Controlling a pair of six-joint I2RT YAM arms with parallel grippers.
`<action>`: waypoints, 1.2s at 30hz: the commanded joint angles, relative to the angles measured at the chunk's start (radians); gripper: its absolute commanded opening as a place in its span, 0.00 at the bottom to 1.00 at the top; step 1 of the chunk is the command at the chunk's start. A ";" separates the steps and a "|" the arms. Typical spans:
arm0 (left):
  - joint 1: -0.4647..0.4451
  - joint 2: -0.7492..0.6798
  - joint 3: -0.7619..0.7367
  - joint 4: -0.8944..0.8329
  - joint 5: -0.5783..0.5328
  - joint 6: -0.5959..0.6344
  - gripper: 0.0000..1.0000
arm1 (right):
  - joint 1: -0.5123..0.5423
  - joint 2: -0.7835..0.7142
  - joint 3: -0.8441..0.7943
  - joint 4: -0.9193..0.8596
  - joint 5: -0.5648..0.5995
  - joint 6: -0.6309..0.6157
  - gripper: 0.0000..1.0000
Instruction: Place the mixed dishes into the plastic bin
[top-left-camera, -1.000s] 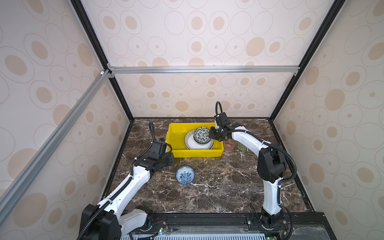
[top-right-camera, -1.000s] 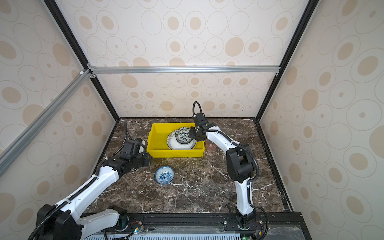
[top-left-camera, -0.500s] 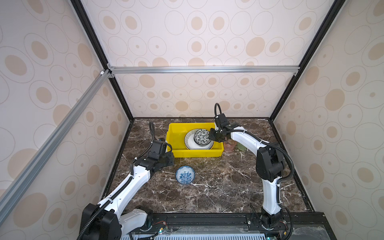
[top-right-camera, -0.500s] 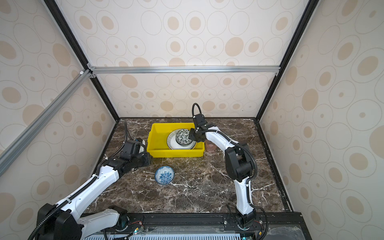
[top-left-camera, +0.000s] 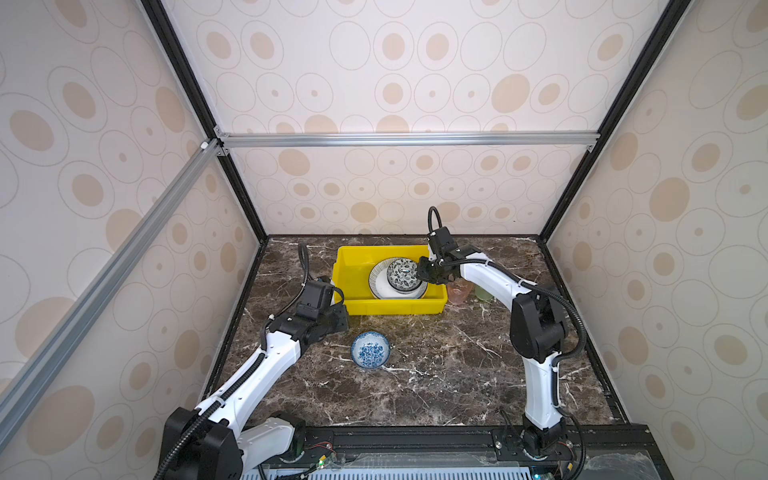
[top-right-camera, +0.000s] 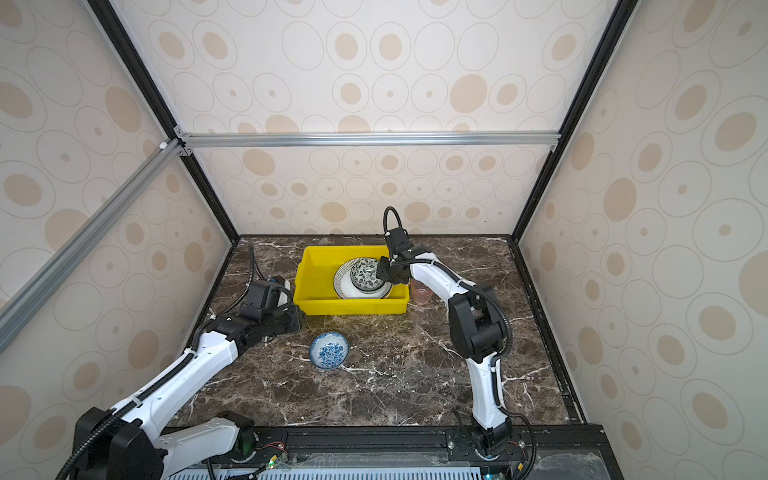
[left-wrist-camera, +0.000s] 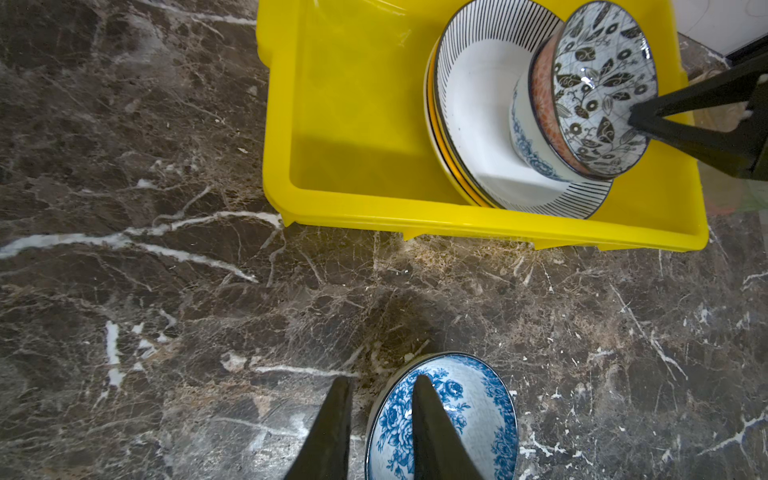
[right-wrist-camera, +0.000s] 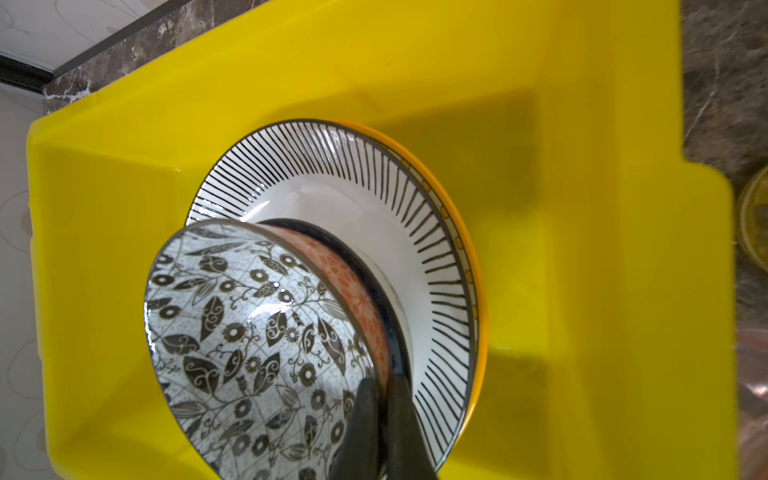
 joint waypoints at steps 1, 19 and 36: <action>0.006 -0.014 0.006 0.002 0.010 -0.010 0.27 | -0.007 0.008 0.035 -0.015 -0.011 0.000 0.00; 0.007 -0.044 -0.030 0.017 0.017 -0.013 0.27 | -0.005 0.031 0.093 -0.098 -0.003 -0.007 0.11; 0.005 -0.059 -0.072 0.014 0.046 -0.018 0.27 | -0.005 -0.006 0.095 -0.119 -0.008 -0.010 0.28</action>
